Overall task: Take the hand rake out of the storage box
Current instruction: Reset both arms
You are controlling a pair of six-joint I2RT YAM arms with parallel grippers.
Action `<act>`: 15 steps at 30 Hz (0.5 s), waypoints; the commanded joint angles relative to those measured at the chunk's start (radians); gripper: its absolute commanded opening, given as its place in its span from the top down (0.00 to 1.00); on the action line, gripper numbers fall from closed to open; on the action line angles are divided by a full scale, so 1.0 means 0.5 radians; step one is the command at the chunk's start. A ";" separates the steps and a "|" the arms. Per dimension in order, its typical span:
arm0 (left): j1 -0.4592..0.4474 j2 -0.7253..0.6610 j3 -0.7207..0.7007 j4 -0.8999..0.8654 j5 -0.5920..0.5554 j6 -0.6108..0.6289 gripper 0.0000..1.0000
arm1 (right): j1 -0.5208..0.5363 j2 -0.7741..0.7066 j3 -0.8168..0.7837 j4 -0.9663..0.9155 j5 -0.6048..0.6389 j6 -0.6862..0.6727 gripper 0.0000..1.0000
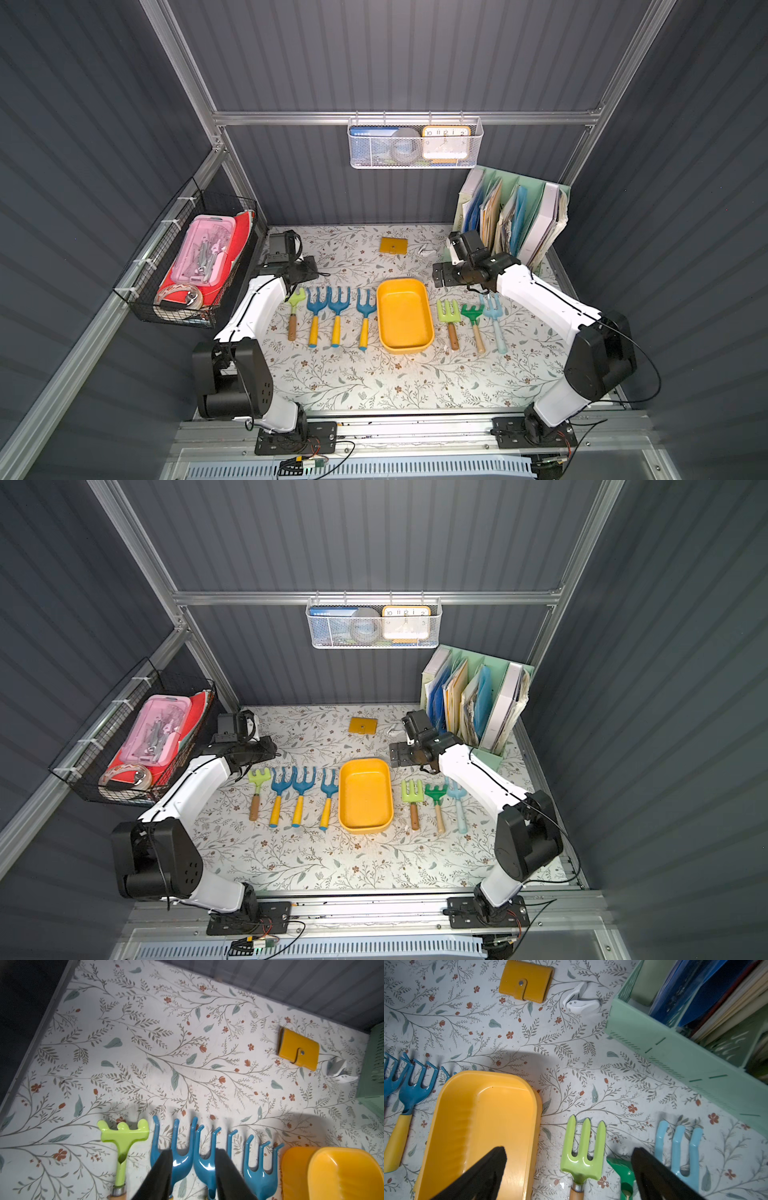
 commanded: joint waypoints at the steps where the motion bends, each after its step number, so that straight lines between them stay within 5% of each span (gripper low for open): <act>1: -0.038 -0.113 -0.106 0.281 0.000 0.000 0.60 | -0.071 -0.070 -0.075 0.044 0.076 -0.038 0.01; 9: -0.148 -0.272 -0.325 0.665 -0.161 0.047 0.54 | -0.319 -0.218 -0.219 0.116 0.042 -0.028 0.01; 10: -0.156 -0.275 -0.341 0.700 -0.164 0.045 0.40 | -0.324 -0.242 -0.243 0.139 0.050 -0.032 0.01; 11: -0.164 -0.274 -0.358 0.730 -0.164 0.044 0.02 | -0.328 -0.272 -0.273 0.169 0.059 -0.038 0.01; 15: -0.168 -0.242 -0.378 0.792 -0.180 0.043 0.00 | -0.336 -0.368 -0.407 0.317 0.125 -0.073 0.01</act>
